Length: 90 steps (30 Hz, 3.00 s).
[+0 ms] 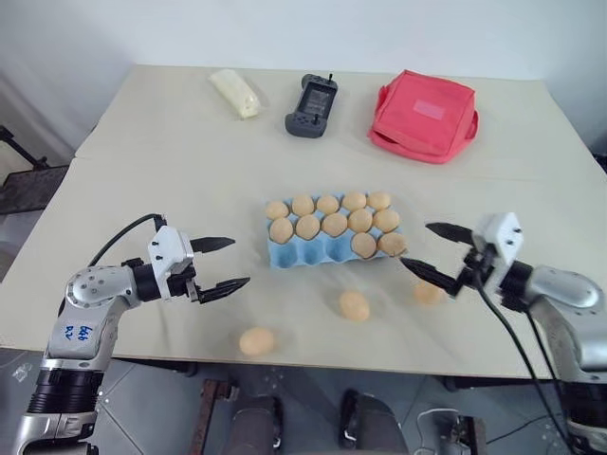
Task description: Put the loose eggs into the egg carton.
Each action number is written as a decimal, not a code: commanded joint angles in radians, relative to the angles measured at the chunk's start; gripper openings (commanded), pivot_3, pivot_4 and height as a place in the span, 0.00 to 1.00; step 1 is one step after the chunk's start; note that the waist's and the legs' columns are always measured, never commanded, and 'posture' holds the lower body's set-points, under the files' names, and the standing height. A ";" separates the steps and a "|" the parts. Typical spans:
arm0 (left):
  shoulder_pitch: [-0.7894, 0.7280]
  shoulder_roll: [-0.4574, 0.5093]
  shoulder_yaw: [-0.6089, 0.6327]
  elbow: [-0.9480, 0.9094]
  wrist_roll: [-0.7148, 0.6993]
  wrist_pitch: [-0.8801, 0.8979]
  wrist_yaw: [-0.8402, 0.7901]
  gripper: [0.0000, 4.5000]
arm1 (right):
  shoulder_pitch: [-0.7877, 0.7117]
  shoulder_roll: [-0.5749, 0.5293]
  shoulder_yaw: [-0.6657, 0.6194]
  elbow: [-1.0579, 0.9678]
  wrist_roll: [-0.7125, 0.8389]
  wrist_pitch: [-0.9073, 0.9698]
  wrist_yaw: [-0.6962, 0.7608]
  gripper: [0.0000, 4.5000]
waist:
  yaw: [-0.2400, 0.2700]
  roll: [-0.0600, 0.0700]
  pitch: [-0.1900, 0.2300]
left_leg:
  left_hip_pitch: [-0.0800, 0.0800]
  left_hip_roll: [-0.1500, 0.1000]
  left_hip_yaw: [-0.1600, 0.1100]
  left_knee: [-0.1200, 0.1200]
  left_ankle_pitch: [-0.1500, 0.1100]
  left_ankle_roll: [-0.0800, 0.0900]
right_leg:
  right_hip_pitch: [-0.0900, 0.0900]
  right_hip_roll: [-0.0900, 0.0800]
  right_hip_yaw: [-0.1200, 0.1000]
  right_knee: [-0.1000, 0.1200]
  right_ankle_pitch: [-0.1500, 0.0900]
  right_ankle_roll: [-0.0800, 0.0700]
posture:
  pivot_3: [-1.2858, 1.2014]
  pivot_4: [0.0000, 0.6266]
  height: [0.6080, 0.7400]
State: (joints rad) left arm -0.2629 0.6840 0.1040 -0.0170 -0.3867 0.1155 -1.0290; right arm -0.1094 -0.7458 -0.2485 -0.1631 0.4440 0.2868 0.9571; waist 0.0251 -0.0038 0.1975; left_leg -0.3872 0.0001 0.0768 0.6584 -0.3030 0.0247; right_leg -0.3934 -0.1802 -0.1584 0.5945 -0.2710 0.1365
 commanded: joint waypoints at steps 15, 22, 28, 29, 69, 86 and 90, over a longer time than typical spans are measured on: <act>-0.046 -0.002 -0.018 0.027 0.000 -0.021 -0.033 0.92 | 0.231 0.018 -0.141 0.035 0.025 -0.127 0.091 0.99 | -0.010 0.000 0.000 | 0.003 0.005 0.001 0.004 0.000 0.001 | 0.001 0.000 0.003 -0.001 0.003 -0.004 | 0.52 0.24 1.00; -0.041 0.004 -0.012 0.008 -0.002 -0.010 -0.032 0.92 | 0.069 0.028 0.017 0.125 -0.035 -0.108 0.083 0.99 | -0.011 0.000 0.000 | 0.002 0.005 0.002 0.006 0.001 0.001 | 0.000 0.000 0.004 0.000 0.004 -0.005 | 0.52 0.24 1.00; -0.020 0.015 0.007 -0.019 -0.007 0.000 -0.020 0.92 | -0.019 0.040 0.102 0.224 -0.057 -0.092 0.102 0.91 | -0.006 0.000 0.000 | 0.001 0.005 0.001 0.006 0.000 0.001 | -0.001 0.000 0.002 0.003 0.004 -0.005 | 0.52 0.24 1.00; -0.017 0.017 0.010 -0.022 -0.008 0.001 -0.018 0.92 | -0.027 0.043 0.108 0.234 -0.057 -0.094 0.108 0.85 | -0.005 0.000 0.000 | 0.001 0.006 0.001 0.006 0.000 0.001 | -0.001 0.000 0.002 0.002 0.005 -0.004 | 0.52 0.24 1.00; 0.018 0.004 0.023 -0.006 0.012 -0.017 0.008 0.92 | -0.023 0.031 0.019 0.076 -0.028 -0.175 0.139 1.00 | -0.023 0.000 0.000 | -0.001 0.014 0.013 0.006 -0.003 -0.003 | -0.004 0.011 0.004 -0.002 0.007 -0.005 | 0.52 0.24 1.00; 0.030 0.027 0.031 0.039 0.024 -0.044 -0.029 0.92 | 0.060 0.023 0.052 0.001 0.023 -0.179 0.155 1.00 | -0.029 0.001 0.000 | 0.007 0.018 0.018 0.007 -0.003 -0.001 | -0.005 0.012 0.019 -0.003 0.009 -0.009 | 0.52 0.24 1.00; 0.036 0.032 0.038 0.032 0.021 -0.041 -0.029 0.92 | 0.028 0.009 0.177 -0.091 0.008 -0.053 0.156 1.00 | -0.026 0.001 0.000 | 0.009 0.019 0.019 0.007 -0.004 -0.002 | -0.005 0.013 0.021 -0.002 0.010 -0.010 | 0.52 0.24 1.00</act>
State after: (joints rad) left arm -0.2303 0.6988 0.1172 0.0349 -0.3582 0.0862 -1.0562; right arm -0.0780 -0.7246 -0.1080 -0.2025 0.4432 0.1883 1.1084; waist -0.0006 -0.0032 0.1978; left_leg -0.3778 0.0195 0.0957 0.6651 -0.3079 0.0229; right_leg -0.3984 -0.1675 -0.1377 0.5923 -0.2613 0.1264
